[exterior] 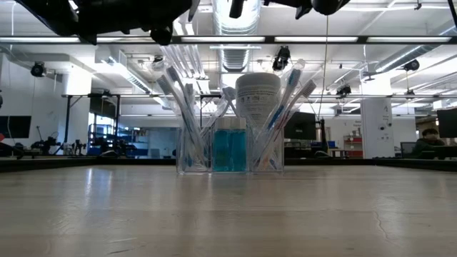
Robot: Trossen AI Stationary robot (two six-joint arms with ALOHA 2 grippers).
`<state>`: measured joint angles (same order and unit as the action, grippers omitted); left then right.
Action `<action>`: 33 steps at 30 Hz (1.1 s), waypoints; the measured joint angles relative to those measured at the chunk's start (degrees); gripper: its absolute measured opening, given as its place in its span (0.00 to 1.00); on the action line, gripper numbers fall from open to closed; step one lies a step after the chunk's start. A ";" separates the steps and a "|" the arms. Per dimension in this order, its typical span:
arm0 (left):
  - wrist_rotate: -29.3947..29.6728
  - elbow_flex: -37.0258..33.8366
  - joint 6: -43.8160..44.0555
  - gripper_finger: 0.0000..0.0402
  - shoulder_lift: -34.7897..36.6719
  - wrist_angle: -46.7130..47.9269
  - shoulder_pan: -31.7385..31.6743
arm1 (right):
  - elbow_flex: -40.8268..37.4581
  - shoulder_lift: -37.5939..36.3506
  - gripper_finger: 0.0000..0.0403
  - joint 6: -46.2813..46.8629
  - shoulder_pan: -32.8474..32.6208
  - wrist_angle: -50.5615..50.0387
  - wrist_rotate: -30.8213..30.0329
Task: Pick & Place toothbrushing station
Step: Put the blue toothbrush into the transparent organizer
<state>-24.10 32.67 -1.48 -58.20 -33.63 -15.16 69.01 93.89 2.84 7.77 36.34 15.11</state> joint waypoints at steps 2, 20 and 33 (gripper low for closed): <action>-0.07 0.00 0.00 0.00 -0.01 0.00 0.00 | 0.00 -0.04 0.15 0.19 0.00 0.05 0.22; -13.74 -0.15 5.51 0.24 7.88 7.54 -0.53 | -0.93 -17.30 0.04 -4.55 -0.77 -32.12 1.36; -2.36 -0.12 7.37 0.02 24.52 18.17 -5.03 | -21.43 -24.13 0.04 0.61 -18.42 -24.88 -18.84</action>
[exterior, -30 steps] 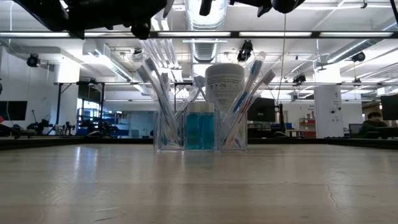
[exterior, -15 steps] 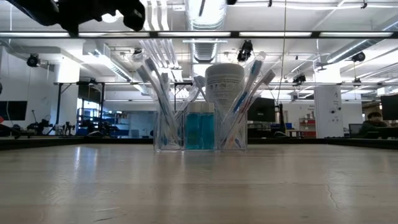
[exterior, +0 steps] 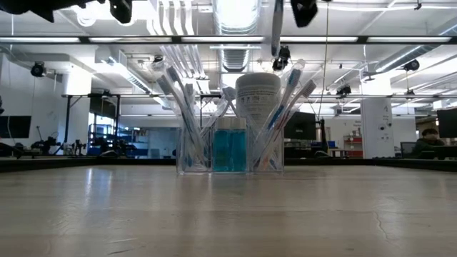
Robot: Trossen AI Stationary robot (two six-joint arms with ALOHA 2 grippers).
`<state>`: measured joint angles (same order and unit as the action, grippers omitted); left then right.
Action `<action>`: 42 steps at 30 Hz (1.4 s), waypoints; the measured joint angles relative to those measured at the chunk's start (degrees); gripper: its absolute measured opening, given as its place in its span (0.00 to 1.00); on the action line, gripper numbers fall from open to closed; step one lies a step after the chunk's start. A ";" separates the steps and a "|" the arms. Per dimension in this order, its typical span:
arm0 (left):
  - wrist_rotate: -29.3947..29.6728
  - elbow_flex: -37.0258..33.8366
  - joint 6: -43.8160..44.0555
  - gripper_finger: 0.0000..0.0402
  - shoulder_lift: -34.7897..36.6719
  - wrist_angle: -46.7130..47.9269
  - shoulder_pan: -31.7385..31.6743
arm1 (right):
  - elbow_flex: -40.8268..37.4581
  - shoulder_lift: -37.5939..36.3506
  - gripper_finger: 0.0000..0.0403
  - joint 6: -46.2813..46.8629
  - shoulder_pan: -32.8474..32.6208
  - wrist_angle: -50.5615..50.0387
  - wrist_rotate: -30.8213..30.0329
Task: Pick & Place toothbrushing station
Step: Put the blue toothbrush into the transparent organizer
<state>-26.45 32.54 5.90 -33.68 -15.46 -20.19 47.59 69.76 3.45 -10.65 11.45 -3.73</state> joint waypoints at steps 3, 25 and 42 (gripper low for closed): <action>0.65 1.32 0.21 0.02 1.15 2.33 -2.17 | -4.11 0.62 0.04 1.86 -4.00 5.01 -9.03; -1.51 10.31 4.13 0.00 -1.19 19.80 -3.39 | -12.10 12.78 0.04 -1.83 -6.07 21.86 -38.85; 13.59 4.71 3.74 0.03 1.22 18.94 26.33 | -11.82 15.25 0.04 -1.65 5.61 24.56 -25.95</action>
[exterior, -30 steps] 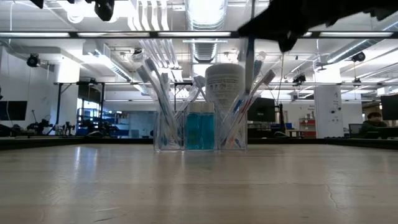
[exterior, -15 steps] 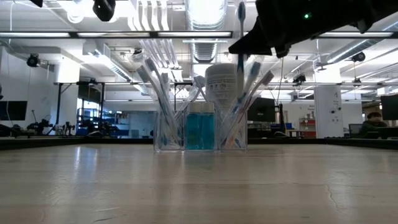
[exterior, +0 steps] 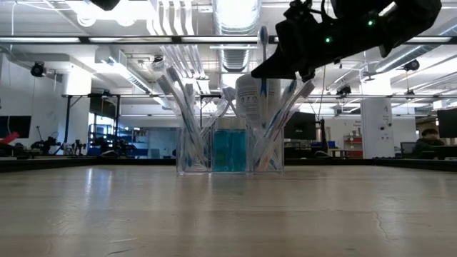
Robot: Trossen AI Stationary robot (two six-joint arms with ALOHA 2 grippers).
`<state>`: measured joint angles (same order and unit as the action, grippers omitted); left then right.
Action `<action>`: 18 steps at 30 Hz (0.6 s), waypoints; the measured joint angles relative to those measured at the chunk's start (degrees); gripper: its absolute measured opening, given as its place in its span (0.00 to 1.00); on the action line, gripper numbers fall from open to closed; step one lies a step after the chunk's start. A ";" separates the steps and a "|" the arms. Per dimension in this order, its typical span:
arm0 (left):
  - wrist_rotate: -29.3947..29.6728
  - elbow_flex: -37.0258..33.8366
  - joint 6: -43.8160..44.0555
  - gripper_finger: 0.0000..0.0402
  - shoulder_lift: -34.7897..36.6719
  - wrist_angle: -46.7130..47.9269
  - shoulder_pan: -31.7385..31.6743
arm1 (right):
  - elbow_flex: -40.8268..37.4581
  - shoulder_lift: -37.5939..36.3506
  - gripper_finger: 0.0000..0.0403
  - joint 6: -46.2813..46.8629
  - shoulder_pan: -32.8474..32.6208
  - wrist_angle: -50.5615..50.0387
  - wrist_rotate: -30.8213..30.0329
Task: Pick & Place toothbrushing station
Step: Put the blue toothbrush into the transparent organizer
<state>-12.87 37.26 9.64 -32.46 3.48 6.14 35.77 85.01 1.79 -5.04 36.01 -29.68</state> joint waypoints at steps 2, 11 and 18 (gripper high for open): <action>3.39 0.00 -0.14 0.03 0.26 -0.26 3.15 | 0.00 0.37 0.04 1.07 0.25 -0.29 0.08; 10.96 0.11 -0.49 0.03 0.58 -1.50 10.99 | 0.13 2.65 0.04 9.70 0.83 -1.47 -0.04; 12.51 0.11 -0.55 0.03 0.45 -2.01 11.33 | 0.20 6.51 0.04 14.13 1.63 -0.16 -0.12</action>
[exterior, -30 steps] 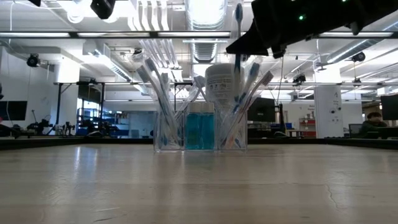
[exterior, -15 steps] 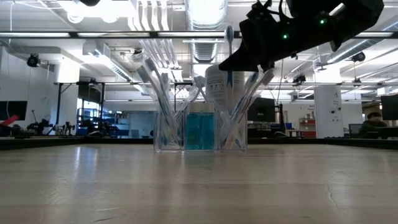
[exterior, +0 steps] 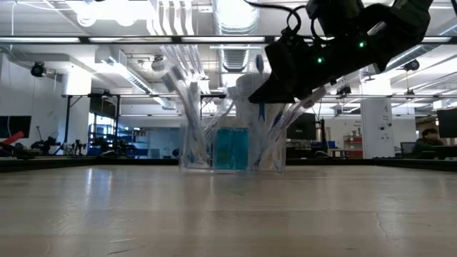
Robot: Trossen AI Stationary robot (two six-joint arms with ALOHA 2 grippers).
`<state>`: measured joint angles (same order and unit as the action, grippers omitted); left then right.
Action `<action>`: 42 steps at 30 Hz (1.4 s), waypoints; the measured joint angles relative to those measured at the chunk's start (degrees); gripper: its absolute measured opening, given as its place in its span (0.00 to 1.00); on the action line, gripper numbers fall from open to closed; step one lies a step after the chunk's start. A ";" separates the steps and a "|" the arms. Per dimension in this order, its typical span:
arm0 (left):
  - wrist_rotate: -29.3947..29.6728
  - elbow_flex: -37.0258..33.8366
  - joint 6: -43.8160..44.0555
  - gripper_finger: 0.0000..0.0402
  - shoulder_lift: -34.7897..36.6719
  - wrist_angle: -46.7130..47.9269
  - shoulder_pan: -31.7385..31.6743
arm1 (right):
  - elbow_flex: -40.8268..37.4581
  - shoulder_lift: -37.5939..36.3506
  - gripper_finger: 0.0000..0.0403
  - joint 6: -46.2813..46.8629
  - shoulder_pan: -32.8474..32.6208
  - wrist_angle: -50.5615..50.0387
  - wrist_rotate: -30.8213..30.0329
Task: Pick & Place toothbrushing station
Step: Put the blue toothbrush into the transparent organizer
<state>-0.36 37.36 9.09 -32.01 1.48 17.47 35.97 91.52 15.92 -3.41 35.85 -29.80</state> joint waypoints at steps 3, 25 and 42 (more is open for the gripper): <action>0.01 0.00 -0.07 0.03 0.00 0.04 0.00 | -0.02 2.11 0.04 0.09 0.26 1.28 -0.15; 0.04 -0.09 -1.95 0.03 -0.04 0.09 -0.02 | 0.13 2.76 0.32 0.18 0.47 2.88 1.81; 0.02 -0.11 -3.17 0.03 0.09 0.48 -0.04 | 13.22 -10.83 0.50 -5.86 -0.14 -19.55 1.43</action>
<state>-0.34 37.26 5.91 -31.92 1.95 17.43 49.18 80.70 10.06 -3.55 16.30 -28.37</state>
